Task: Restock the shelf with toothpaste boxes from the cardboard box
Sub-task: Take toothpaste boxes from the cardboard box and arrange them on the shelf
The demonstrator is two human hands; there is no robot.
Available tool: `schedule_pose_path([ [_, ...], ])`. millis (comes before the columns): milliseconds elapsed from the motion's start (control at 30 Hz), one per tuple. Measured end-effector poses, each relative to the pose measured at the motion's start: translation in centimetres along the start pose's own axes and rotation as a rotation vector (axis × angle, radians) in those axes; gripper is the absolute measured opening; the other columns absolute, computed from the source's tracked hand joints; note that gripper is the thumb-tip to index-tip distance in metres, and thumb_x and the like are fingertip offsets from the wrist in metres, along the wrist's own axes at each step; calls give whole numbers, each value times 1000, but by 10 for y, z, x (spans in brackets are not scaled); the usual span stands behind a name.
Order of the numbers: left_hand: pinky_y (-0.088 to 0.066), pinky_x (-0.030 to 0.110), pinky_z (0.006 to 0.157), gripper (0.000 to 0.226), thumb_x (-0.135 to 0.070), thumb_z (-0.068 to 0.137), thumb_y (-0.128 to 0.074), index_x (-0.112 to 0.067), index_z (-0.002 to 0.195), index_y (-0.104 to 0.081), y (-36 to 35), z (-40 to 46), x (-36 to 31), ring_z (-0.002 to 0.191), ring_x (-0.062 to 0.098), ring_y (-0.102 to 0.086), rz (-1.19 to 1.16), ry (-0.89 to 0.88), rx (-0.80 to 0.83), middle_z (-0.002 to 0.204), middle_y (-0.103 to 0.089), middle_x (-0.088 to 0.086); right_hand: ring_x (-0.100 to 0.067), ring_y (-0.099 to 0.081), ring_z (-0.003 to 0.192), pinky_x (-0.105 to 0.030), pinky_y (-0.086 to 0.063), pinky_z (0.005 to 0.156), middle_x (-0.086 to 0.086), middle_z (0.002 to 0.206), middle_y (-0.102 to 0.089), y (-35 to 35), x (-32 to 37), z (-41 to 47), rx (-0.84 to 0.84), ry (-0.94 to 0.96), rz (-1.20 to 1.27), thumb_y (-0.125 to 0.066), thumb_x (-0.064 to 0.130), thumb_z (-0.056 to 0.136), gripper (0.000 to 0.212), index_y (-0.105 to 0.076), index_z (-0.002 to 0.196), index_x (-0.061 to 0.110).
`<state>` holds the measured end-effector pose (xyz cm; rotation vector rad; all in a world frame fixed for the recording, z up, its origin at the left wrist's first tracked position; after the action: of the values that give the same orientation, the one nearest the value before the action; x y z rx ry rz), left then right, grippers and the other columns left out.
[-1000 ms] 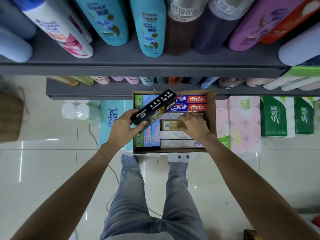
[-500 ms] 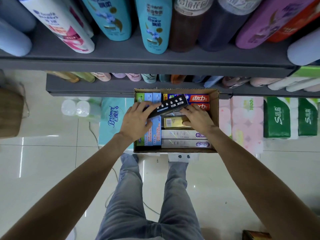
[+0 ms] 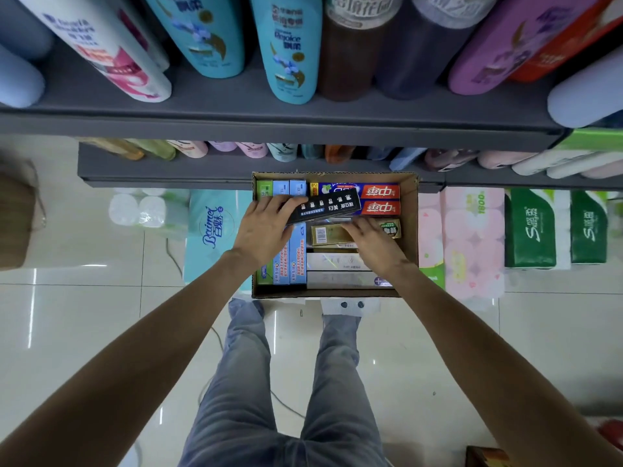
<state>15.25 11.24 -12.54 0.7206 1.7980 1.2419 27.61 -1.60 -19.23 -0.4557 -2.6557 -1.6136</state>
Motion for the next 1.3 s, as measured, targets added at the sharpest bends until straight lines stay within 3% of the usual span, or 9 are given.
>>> schedule_pose_path([
  [167, -42, 42, 95, 56, -19, 85, -62, -20, 137, -41, -4, 2, -1, 110, 30, -53, 28, 41, -6, 122, -56, 10, -24, -64, 93, -31, -55, 69, -6, 104, -67, 9, -7, 9, -70, -8, -150, -83, 8, 58, 63, -61, 116, 15],
  [300, -38, 39, 99, 60, -25, 90, -57, -21, 144, -30, -7, 20, -10, 117, 28, -50, 37, 53, 98, 130, -52, 8, -25, -64, 87, -38, -52, 76, -6, 95, -68, 29, -2, -2, -165, -49, -196, -83, 7, 56, 50, -67, 103, 14],
  [367, -43, 40, 94, 61, -28, 91, -56, -22, 145, -27, -4, 28, -9, 114, 28, -53, -18, 117, 163, 131, -52, 9, -26, -58, 98, -41, -47, 82, -6, 106, -63, 52, -3, -16, -177, -99, -157, -79, 14, 64, 50, -62, 111, 15],
  [500, -46, 36, 87, 63, -24, 87, -63, -25, 142, -34, 28, 21, -6, 110, 30, -57, -352, 245, 142, 125, -59, 11, -25, -43, 121, -38, -38, 97, -4, 131, -48, 91, -19, -55, -129, -175, 243, -64, 29, 84, 52, -46, 132, 20],
  [800, -43, 9, 77, 50, -22, 83, -70, -19, 129, -50, 60, -55, -42, 89, 3, -58, -1013, 579, -119, 100, -60, -13, -15, -62, 85, -22, -49, 77, -4, 99, -66, 127, -76, -127, -222, -319, 1378, -67, 9, 84, 27, -55, 108, 11],
  [900, -46, 25, 86, 42, -30, 70, -74, -26, 110, -60, 66, -71, -77, 89, 13, -61, -1168, 635, -234, 100, -67, -3, -10, -61, 79, -11, -47, 62, -2, 95, -65, 146, -87, -154, -216, -298, 1460, -63, 7, 86, 23, -54, 108, 8],
  [1067, -43, 16, 85, 22, -19, 84, -68, -35, 98, -61, 101, -79, -135, 93, 6, -59, -1286, 598, -320, 100, -66, -10, -13, -61, 96, -24, -44, 76, -5, 115, -64, 181, -95, -200, -226, -226, 1492, -62, 10, 88, 37, -52, 123, 14],
  [1200, -40, 19, 91, 28, -26, 83, -68, -28, 110, -60, 124, -80, -159, 108, 5, -56, -1300, 532, -357, 116, -63, -7, -22, -57, 116, -34, -52, 84, -6, 132, -54, 204, -90, -221, -292, -116, 1506, -70, -1, 77, 91, -20, 145, 31],
  [1300, -38, 2, 79, 30, -18, 85, -67, -26, 111, -54, 147, -82, -170, 96, -15, -51, -1264, 446, -379, 106, -58, -19, -21, -55, 118, -41, -52, 86, -6, 135, -48, 227, -85, -240, -431, -83, 1517, -72, -3, 70, 109, -8, 141, 48],
])
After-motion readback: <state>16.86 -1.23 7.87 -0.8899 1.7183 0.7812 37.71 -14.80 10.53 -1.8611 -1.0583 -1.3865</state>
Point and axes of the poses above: each hand's wrist, its own z-axis towards the middle knuckle, its own y-axis out of the back of the hand, x = y × z, the point moved 8 cm from there along z, towards the middle knuckle
